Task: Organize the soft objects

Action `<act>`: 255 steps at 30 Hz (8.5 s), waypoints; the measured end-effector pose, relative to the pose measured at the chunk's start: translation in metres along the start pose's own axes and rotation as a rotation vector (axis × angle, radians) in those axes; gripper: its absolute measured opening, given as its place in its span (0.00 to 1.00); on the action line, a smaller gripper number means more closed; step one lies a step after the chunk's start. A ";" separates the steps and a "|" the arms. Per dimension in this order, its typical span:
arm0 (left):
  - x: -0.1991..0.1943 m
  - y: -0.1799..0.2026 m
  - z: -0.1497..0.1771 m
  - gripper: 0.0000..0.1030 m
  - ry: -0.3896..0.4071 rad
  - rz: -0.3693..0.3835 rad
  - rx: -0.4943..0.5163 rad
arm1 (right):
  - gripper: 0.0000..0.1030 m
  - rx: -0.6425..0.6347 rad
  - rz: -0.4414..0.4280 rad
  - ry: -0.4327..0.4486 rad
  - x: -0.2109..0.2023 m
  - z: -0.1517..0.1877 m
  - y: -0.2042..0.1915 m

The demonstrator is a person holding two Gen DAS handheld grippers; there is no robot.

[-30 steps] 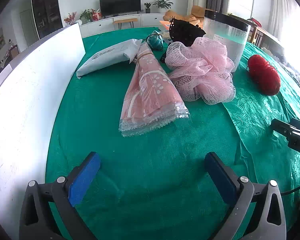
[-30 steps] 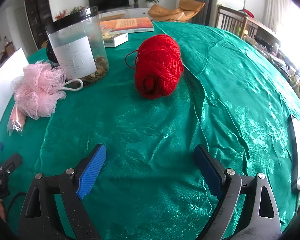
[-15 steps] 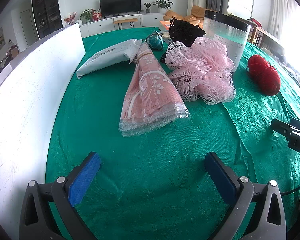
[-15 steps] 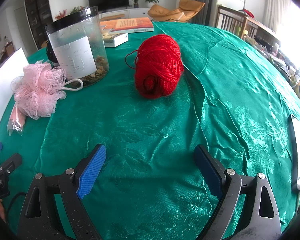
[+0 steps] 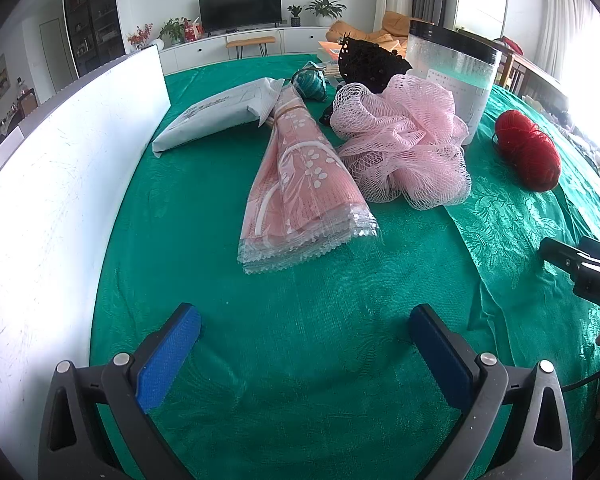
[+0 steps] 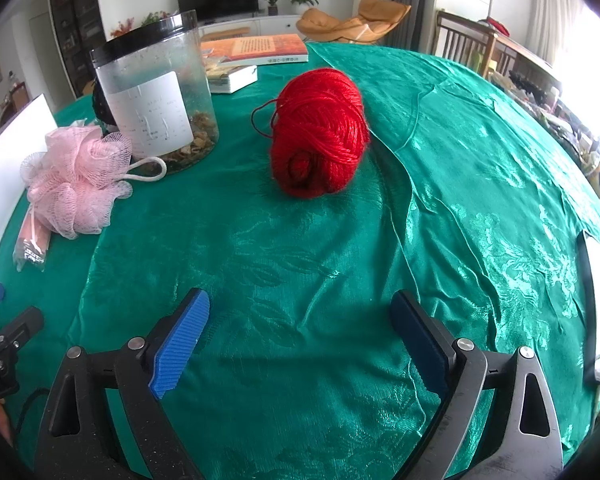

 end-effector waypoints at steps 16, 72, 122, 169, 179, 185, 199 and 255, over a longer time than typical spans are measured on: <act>0.000 0.000 0.000 1.00 0.000 -0.002 0.000 | 0.94 -0.003 0.003 -0.015 0.001 0.000 -0.006; 0.000 0.000 -0.001 1.00 0.000 -0.005 -0.002 | 0.94 -0.002 0.003 -0.009 0.002 0.001 -0.004; 0.000 0.000 -0.001 1.00 0.001 -0.005 -0.003 | 0.94 -0.001 0.002 -0.007 0.002 0.002 -0.003; 0.000 0.001 -0.001 1.00 0.001 -0.005 -0.004 | 0.94 -0.001 0.002 -0.007 0.001 0.002 -0.003; 0.000 0.001 -0.001 1.00 0.001 -0.006 -0.004 | 0.94 -0.001 0.002 -0.006 0.001 0.002 -0.003; 0.000 0.001 -0.001 1.00 0.001 -0.006 -0.004 | 0.94 -0.001 0.002 -0.006 0.001 0.002 -0.003; 0.000 0.001 -0.001 1.00 0.001 -0.006 -0.004 | 0.94 -0.001 0.002 -0.006 0.001 0.002 -0.003; 0.053 -0.041 -0.102 0.78 -0.066 0.063 -0.368 | 0.94 0.000 0.001 -0.005 0.000 0.002 -0.002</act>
Point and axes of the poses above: each gripper's, at about its wrist camera, not at the fingertips, and x roughly the way its jaws point, y to its right, z to its underside, the point moved 1 cm from there along x, roughly the way its jaws point, and after that the axes turned 8 degrees about y, right-handed, at the moved point
